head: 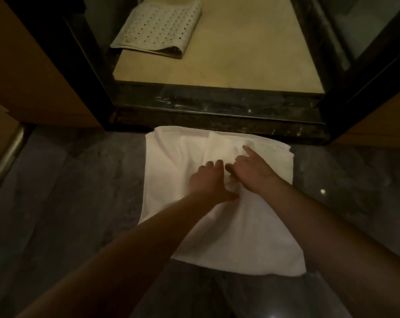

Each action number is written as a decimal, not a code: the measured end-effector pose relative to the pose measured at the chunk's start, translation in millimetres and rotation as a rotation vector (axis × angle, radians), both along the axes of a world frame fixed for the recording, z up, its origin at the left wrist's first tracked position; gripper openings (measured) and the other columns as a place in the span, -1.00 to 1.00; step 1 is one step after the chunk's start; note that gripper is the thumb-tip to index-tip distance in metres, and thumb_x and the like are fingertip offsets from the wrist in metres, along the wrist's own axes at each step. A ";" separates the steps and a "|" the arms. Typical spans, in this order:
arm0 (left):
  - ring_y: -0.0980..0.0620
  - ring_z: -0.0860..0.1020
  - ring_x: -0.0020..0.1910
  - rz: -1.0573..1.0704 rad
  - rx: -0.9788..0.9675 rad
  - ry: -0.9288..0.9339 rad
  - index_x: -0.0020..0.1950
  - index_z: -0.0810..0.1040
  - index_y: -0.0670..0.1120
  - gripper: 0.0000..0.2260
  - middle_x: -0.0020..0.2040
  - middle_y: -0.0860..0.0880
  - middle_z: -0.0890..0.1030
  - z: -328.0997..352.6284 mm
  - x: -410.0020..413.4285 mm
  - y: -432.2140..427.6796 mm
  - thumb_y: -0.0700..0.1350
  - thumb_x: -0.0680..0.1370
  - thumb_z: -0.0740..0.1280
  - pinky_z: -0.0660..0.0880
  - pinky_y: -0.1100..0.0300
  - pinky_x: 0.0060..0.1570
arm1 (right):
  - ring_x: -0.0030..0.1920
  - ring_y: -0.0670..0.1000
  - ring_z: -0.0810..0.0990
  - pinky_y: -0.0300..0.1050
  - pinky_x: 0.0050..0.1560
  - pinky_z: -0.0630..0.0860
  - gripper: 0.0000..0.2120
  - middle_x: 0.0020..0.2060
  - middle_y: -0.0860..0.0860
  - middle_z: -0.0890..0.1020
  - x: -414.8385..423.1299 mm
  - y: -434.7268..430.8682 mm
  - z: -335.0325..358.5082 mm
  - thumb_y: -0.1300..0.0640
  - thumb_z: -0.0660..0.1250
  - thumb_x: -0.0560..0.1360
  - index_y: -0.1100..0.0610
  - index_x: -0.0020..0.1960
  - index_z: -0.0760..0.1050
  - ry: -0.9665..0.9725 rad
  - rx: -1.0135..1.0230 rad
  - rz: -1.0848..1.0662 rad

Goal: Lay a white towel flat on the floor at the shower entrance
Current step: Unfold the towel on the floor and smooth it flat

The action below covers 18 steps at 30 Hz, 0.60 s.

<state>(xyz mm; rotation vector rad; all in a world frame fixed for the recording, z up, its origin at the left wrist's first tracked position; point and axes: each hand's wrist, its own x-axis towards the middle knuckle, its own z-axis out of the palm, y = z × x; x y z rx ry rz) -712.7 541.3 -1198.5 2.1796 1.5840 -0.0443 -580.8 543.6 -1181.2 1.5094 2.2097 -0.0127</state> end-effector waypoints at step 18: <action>-0.01 0.52 0.08 -0.493 -0.164 -0.026 0.20 0.47 0.05 -0.75 0.12 0.00 0.56 -3.1 27.4 -81.1 0.03 0.53 0.27 0.40 0.15 0.05 | -0.03 0.14 0.59 -0.03 -0.05 0.44 -0.70 0.01 0.08 0.61 71.6 -132.9 10.1 -0.01 0.29 0.50 0.03 0.18 0.33 0.149 -0.268 -0.103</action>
